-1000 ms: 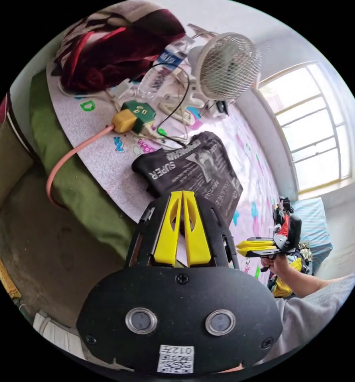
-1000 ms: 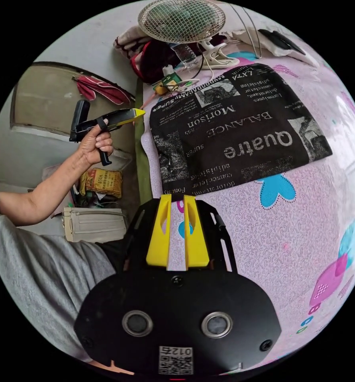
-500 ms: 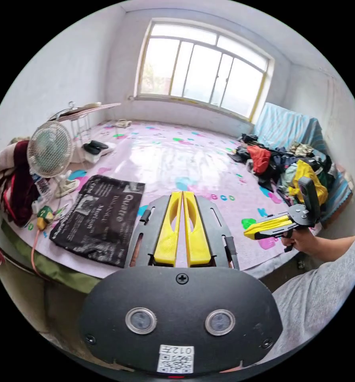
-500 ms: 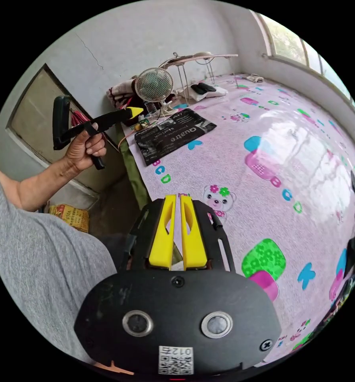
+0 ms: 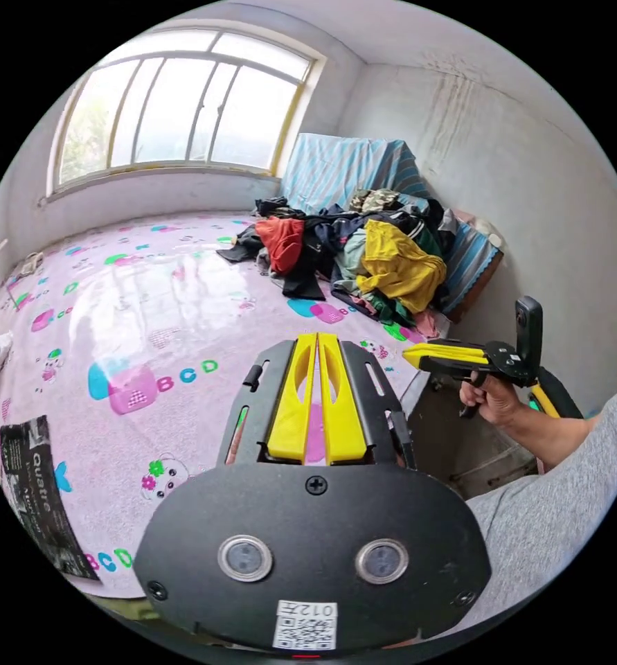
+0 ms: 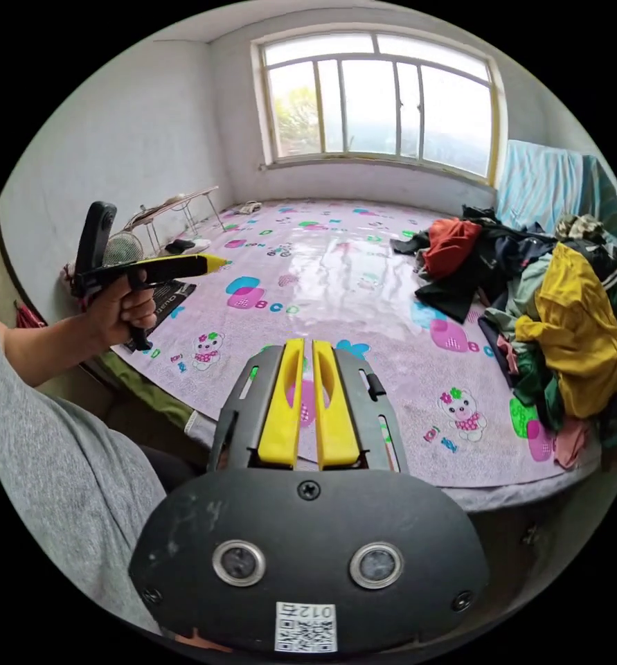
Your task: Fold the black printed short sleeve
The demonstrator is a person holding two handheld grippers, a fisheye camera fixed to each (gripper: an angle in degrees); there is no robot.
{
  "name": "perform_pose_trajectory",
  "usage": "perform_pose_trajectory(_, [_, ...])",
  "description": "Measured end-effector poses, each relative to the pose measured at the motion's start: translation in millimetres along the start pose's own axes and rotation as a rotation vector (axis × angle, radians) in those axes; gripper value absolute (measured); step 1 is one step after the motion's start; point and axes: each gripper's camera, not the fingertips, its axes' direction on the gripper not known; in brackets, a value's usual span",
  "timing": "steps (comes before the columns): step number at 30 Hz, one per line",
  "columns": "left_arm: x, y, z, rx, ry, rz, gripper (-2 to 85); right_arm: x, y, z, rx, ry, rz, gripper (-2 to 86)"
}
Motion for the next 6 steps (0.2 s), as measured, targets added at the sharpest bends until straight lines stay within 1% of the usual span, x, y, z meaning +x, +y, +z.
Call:
perform_pose_trajectory(1, [0.3,-6.7,9.5,-0.013,0.038,0.007,0.7,-28.4,-9.4,1.0,-0.010,0.037,0.037,-0.4])
perform_pose_trajectory(3, [-1.3,-34.1,50.3,-0.088,0.216,-0.008,0.7,-72.4,-25.5,3.5,-0.042,0.097,0.099,-0.6])
perform_pose_trajectory(5, [0.3,-54.5,80.0,-0.136,0.341,-0.002,0.7,-131.3,-48.4,7.5,-0.060,0.158,0.146,-0.6])
perform_pose_trajectory(6, [0.7,-68.1,99.7,-0.172,0.392,-0.033,0.7,-145.1,-55.1,9.2,-0.065,0.177,0.153,-0.6])
